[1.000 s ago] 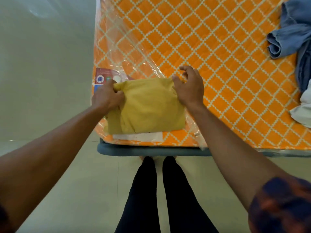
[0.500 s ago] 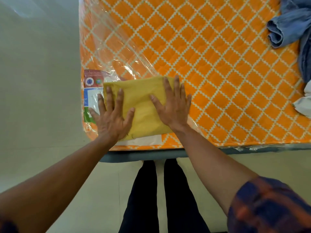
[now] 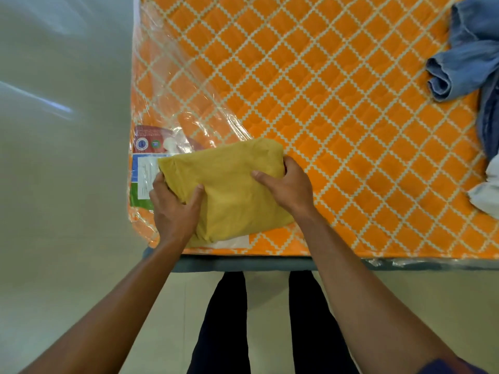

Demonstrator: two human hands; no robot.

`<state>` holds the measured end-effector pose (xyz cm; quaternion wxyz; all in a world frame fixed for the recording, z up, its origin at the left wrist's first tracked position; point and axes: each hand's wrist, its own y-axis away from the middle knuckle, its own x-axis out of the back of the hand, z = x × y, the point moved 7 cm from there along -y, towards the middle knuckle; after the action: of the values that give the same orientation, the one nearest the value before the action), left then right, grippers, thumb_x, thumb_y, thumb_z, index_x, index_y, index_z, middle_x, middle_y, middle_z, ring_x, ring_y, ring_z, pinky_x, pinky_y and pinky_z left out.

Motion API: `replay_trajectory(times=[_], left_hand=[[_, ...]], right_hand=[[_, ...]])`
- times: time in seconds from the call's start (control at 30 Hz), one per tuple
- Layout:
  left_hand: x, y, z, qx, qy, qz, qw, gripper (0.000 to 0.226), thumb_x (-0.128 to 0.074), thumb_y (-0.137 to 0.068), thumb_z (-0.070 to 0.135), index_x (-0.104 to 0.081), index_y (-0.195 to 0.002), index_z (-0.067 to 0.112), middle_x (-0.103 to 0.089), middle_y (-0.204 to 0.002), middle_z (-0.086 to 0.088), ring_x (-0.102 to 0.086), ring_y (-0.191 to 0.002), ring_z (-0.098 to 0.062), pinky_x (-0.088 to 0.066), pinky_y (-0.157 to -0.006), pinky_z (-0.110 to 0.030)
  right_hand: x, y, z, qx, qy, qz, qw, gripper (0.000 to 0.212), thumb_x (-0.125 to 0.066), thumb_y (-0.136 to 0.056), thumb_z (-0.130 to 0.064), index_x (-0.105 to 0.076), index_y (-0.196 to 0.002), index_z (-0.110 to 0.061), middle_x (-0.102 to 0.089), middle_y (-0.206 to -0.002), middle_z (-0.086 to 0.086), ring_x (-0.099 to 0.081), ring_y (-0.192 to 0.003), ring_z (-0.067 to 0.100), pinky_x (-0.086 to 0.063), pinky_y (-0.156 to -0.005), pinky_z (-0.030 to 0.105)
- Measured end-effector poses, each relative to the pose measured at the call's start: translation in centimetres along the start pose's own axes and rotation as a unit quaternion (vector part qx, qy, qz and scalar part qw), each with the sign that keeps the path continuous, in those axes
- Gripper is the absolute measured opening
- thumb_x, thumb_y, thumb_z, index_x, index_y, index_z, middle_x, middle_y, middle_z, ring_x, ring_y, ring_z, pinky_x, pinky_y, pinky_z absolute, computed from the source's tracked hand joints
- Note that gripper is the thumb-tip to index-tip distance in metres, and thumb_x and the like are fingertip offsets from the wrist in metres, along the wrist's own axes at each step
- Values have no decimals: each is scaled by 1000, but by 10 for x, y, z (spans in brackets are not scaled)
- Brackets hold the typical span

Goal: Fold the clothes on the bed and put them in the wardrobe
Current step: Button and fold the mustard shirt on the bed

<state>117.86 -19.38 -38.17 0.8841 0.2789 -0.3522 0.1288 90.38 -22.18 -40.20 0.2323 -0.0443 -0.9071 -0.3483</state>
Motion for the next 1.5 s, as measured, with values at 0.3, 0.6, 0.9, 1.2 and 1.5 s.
replay_trajectory(times=[0.3, 0.6, 0.9, 1.2, 1.5], left_hand=[[-38, 29, 5, 201, 205, 147, 946, 79, -69, -91, 34, -20, -153, 26, -44, -150, -6, -50, -131, -29, -43, -109, -43], [-24, 92, -15, 411, 151, 335, 835, 81, -54, -92, 24, -7, -159, 22, -12, -165, -5, -14, -151, -29, -17, -118, -59], [-51, 51, 10, 26, -183, 121, 975, 98, -40, -84, 82, 3, -160, 37, 15, -168, -2, 17, -153, -34, 3, -112, -75], [-23, -5, -12, 32, -191, 57, 979, 106, -45, -78, 88, 15, -155, 47, 24, -166, 3, 17, -153, -37, 1, -111, -78], [-24, -14, -12, 34, -209, 58, 976, 103, -40, -82, 84, 19, -155, 42, 21, -167, -3, 11, -153, -41, 0, -110, -79]], right_hand=[[-13, -85, -111, 145, 45, -121, 981, 52, -70, -71, -55, -69, -112, -24, -73, -107, -6, -69, -99, 19, -56, -90, 43], [-135, -53, -179, 361, 255, -358, 823, 68, -66, -93, -35, -38, -154, -27, -52, -150, 3, -50, -135, 22, -37, -108, 28], [-106, -3, -108, 611, 345, -73, 708, 67, -45, -96, -65, -40, -155, -34, -27, -167, 4, -25, -153, 26, -21, -119, 54], [-164, -38, -121, 502, 408, -120, 753, 71, -31, -98, -72, -11, -160, -44, 2, -171, -4, 3, -157, 23, -1, -121, 59], [-166, -49, -145, 440, 388, -211, 782, 76, -46, -95, -70, -18, -159, -42, -2, -171, 0, -5, -157, 24, -4, -123, 52]])
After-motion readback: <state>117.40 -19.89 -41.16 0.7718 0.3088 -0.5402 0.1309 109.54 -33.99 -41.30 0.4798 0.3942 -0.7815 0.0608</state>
